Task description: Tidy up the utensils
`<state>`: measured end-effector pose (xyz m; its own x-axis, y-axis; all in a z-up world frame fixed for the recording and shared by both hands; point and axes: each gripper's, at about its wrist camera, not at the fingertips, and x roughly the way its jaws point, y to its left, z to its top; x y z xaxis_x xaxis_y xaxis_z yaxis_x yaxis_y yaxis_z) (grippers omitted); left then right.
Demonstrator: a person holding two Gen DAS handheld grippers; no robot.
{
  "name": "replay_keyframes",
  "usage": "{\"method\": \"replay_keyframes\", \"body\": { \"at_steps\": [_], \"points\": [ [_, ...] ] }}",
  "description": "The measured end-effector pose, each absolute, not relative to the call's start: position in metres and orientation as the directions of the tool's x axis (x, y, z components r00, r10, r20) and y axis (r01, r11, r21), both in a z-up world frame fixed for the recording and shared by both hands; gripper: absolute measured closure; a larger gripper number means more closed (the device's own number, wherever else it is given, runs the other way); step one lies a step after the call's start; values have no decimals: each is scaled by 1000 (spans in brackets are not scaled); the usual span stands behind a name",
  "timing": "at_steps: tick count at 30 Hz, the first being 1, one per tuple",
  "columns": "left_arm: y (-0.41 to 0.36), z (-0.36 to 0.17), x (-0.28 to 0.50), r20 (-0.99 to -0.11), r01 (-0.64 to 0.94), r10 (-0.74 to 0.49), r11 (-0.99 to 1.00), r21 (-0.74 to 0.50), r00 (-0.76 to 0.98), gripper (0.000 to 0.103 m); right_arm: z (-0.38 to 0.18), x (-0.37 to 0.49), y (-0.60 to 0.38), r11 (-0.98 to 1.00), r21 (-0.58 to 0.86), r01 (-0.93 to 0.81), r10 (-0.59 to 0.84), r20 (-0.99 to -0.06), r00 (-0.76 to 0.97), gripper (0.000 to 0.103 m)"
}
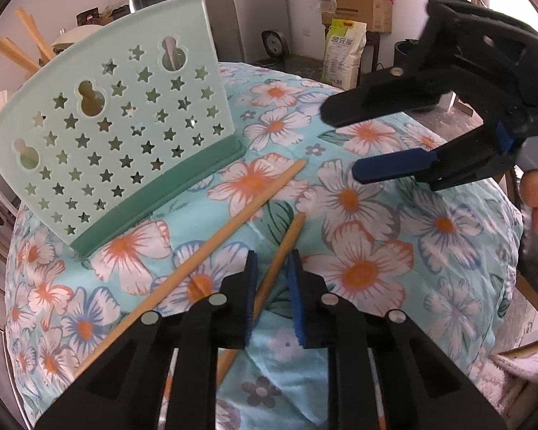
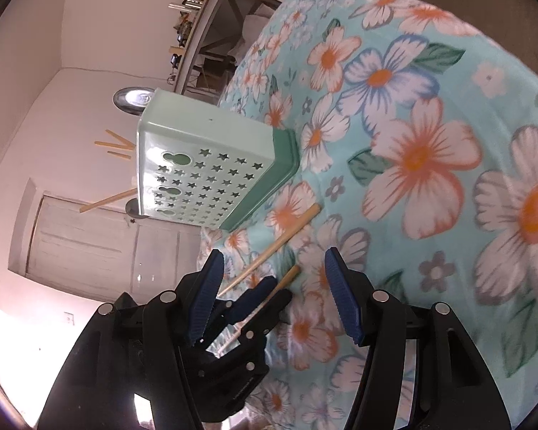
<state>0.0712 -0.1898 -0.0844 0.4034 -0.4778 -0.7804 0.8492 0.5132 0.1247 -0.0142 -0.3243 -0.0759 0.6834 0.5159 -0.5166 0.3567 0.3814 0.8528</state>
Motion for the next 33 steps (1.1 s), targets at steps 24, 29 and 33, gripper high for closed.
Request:
{"method": "replay_keyframes", "body": {
  "at_steps": [24,29,33],
  "points": [
    [-130,-85,67,-769,839,-498,536,91,401,95,-105,37,-313,229,791,568,426,-605,672,66],
    [-131,-90,68,-766,841,-497,531,103,408,95,-108,47,-314,193,790,581,418,-602,680,66],
    [-131,-91,66,-766,841,-498,530,103,408,95,-110,55,-314,180,785,592,398,-609,686,68]
  ]
}}
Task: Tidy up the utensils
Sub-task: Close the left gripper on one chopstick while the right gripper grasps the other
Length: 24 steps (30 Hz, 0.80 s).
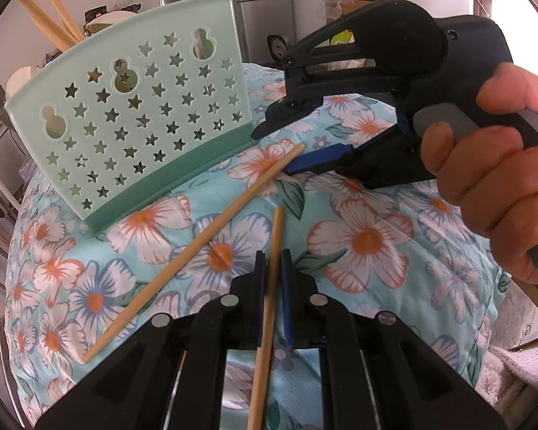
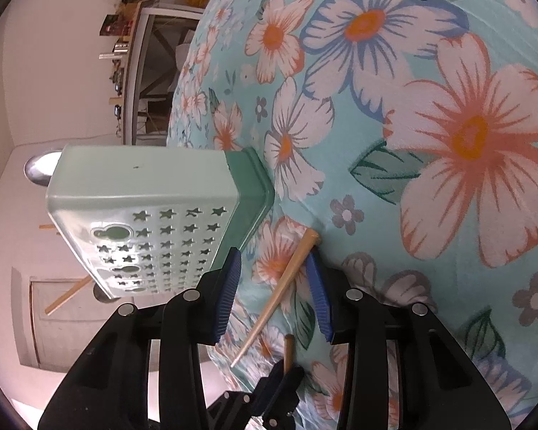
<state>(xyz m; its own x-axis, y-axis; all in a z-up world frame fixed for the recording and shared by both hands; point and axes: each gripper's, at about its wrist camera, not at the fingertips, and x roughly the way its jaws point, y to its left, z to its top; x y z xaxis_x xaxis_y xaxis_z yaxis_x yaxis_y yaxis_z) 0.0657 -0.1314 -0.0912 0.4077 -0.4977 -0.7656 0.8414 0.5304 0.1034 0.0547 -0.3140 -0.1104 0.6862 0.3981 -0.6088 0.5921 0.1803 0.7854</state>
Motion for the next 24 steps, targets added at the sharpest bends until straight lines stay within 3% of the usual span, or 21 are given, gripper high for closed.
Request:
{"method": "replay_keyframes", "body": {
  "at_steps": [9,17,24],
  "points": [
    [-138,-93,65,-766,842,-498,529,104,407,95,-129,48,-321,87,784,615,392,-594,702,97],
    [-141,-93,62,-765,843,-497,526,109,409,95,-133,46,-326,64,804,592,407,-562,720,98],
    [-138,-89,65,-766,840,-493,530,113,414,96,-115,42,-324,221,784,580,405,-615,677,89]
  ]
}}
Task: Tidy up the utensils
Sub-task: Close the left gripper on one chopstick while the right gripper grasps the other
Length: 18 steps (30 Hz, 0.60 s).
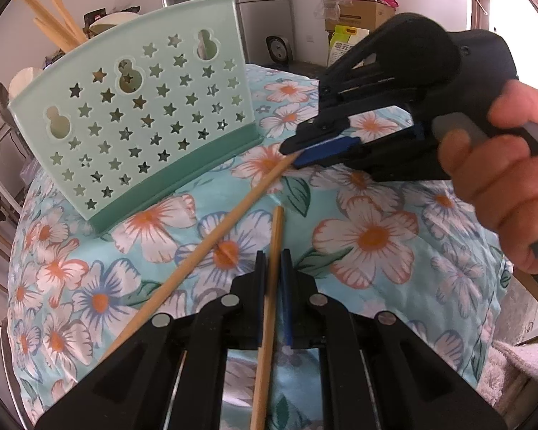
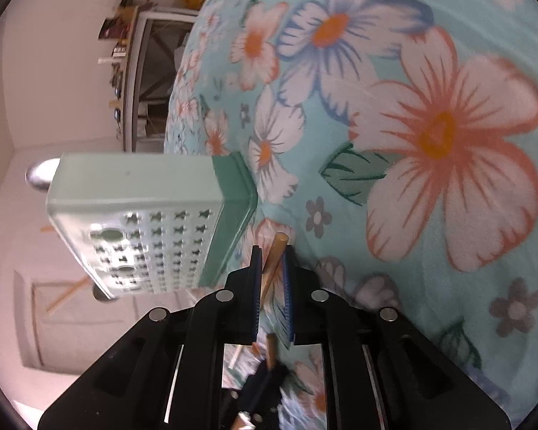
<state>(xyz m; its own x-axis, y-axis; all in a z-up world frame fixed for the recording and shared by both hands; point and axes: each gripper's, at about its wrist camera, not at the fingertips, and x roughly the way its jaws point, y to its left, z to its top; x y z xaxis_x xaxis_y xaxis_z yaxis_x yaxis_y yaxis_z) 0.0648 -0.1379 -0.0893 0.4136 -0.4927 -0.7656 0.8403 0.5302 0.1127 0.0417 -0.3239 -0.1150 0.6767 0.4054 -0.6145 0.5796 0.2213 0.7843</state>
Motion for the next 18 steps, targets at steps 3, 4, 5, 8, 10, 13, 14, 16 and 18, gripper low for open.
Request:
{"method": "replay_keyframes", "body": {
  "at_steps": [3,4,5,8,10,13,14,16,18],
  "points": [
    [-136,-87,68,-766,837,-492,536,107,413,96,-111,45,-324,252,775,579,406,-628,664,83],
    [-135,-87,69,-767,836,-492,538,104,412,96,-109,47,-323,264,771,580,403,-634,660,80],
    [-134,-87,70,-769,834,-492,543,96,409,96,-107,49,-322,282,765,578,396,-642,657,79],
    [-127,-87,79,-773,828,-500,558,57,390,96,-103,57,-318,334,740,584,364,-673,644,76],
    [-122,-87,86,-776,823,-504,567,33,379,96,-101,61,-314,357,725,589,344,-688,639,80],
    [-114,-89,91,-776,820,-507,572,23,375,96,-106,64,-313,362,716,597,322,-697,641,91],
    [-113,-89,92,-776,820,-507,572,23,376,96,-108,63,-314,351,725,593,325,-688,649,92],
    [-111,-89,95,-776,820,-507,572,22,375,96,-108,60,-315,347,733,584,328,-679,657,92],
    [-109,-90,97,-776,820,-508,573,20,374,96,-107,57,-316,346,738,579,317,-673,668,92]
  ]
}}
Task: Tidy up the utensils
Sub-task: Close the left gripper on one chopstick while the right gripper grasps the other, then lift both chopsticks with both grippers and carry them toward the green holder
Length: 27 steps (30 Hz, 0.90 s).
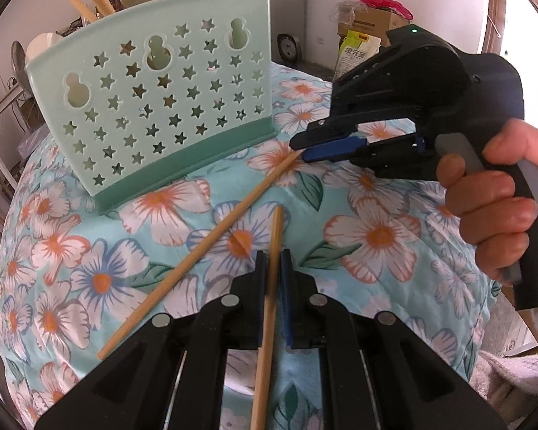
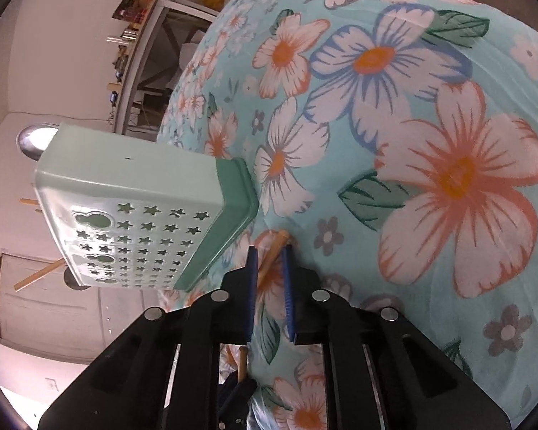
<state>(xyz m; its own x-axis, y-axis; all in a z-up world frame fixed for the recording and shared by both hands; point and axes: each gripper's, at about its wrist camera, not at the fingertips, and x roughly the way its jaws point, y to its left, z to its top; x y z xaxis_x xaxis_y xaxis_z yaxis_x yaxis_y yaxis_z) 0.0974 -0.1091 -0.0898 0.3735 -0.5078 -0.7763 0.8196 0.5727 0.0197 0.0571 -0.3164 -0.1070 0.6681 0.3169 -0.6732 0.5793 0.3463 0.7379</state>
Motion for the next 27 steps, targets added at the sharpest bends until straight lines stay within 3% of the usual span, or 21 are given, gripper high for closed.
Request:
{"method": "replay_keyframes", "body": {
  "at_steps": [7,11,17,21,23,27],
  "points": [
    [-108,-96,101,-778,819,-506,574,18,372,96,-99,31,-335,334,736,589,246,-671,699,92],
    [-117,-98,94,-780,817,-500,576,24,376,96,-102,25,-341,293,767,571,275,-639,718,92],
    [-121,-99,91,-781,817,-498,575,28,378,96,-107,24,-345,250,777,577,296,-629,719,83],
    [-122,-100,92,-781,816,-497,577,29,379,95,-102,36,-339,303,735,606,273,-677,684,79],
    [-121,-100,92,-780,817,-499,577,26,377,95,-99,38,-336,338,711,616,250,-699,670,79],
    [-121,-98,88,-777,815,-503,578,22,378,95,-102,35,-334,345,705,620,228,-703,673,92]
  ]
}}
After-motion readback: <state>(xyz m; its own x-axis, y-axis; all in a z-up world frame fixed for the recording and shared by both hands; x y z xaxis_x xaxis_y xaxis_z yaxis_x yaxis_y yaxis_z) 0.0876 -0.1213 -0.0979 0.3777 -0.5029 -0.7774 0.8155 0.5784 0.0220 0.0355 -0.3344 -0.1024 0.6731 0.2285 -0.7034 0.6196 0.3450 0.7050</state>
